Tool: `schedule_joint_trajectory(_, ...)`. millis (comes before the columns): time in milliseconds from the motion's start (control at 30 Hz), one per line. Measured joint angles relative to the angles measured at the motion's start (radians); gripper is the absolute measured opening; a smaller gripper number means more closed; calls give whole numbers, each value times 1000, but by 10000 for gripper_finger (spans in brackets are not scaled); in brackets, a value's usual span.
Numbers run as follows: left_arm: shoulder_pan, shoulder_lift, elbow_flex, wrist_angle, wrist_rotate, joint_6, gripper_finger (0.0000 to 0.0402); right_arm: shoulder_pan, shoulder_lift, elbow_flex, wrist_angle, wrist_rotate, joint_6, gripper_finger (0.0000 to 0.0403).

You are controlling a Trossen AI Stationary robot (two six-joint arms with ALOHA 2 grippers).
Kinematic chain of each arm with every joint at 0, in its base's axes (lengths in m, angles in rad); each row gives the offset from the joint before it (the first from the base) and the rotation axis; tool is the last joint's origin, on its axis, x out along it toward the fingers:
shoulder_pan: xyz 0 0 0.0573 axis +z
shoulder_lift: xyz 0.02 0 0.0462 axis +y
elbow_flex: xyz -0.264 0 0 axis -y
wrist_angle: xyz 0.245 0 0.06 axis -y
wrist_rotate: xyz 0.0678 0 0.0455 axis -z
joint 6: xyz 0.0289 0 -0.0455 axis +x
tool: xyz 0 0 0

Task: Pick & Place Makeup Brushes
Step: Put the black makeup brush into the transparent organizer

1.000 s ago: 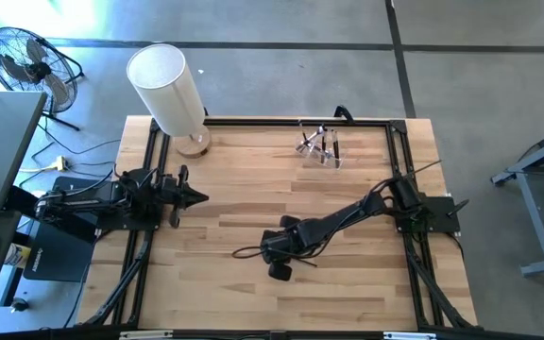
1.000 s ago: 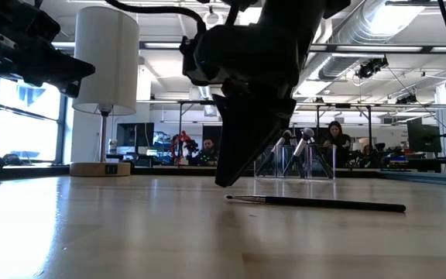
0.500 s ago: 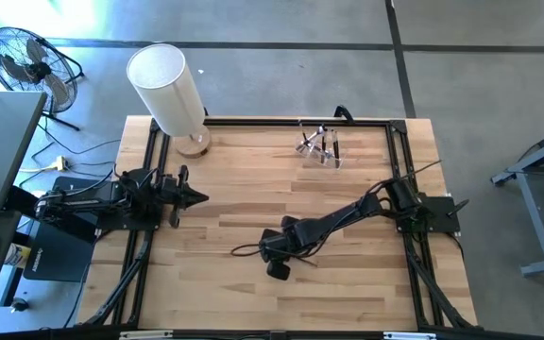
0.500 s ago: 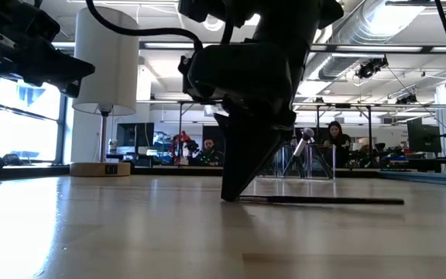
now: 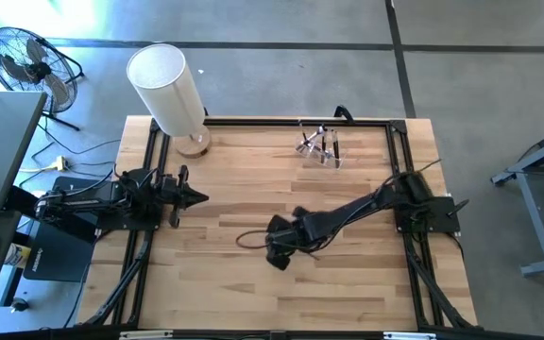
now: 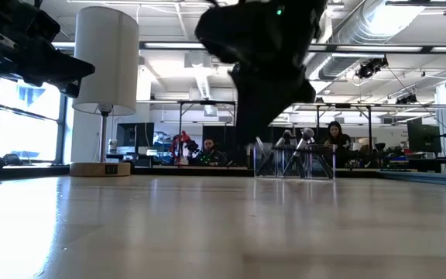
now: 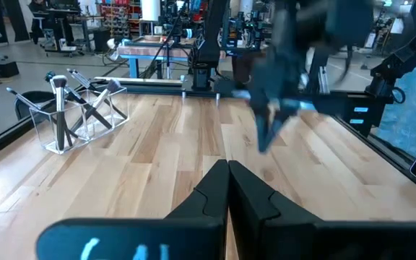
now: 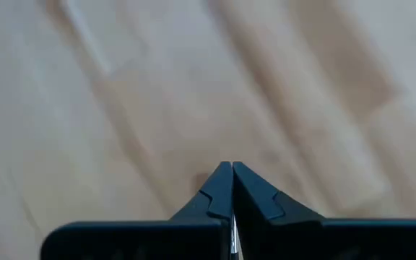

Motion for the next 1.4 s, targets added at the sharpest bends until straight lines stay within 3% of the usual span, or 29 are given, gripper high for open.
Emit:
schedule_joint_trajectory(233,0,0,0,0,-1,0,1,-8,-140,-14,-192,101,12,0)
schedule_joint_trajectory(433,0,0,0,0,-3,0,1,-72,-437,-340,-64,103,50,0)
schedule_joint_trajectory(633,0,0,0,0,-3,0,1,-212,-805,-703,261,159,-4,0)
schedule_joint_trajectory(733,0,0,0,0,-3,0,1,-326,-959,-865,558,169,-140,0)
schedule_joint_trajectory(833,0,0,0,0,-3,0,1,-463,-1042,-1022,937,107,-281,0)
schedule_joint_trajectory(967,0,0,0,0,-2,0,1,-654,-1014,-1171,1433,6,-397,0)
schedule_joint_trajectory(1100,0,0,0,0,-2,0,1,-805,-899,-1214,1735,-90,-449,0)
schedule_joint_trajectory(1400,0,0,0,0,-1,0,1,-1010,-569,-1151,1945,-298,-490,0)
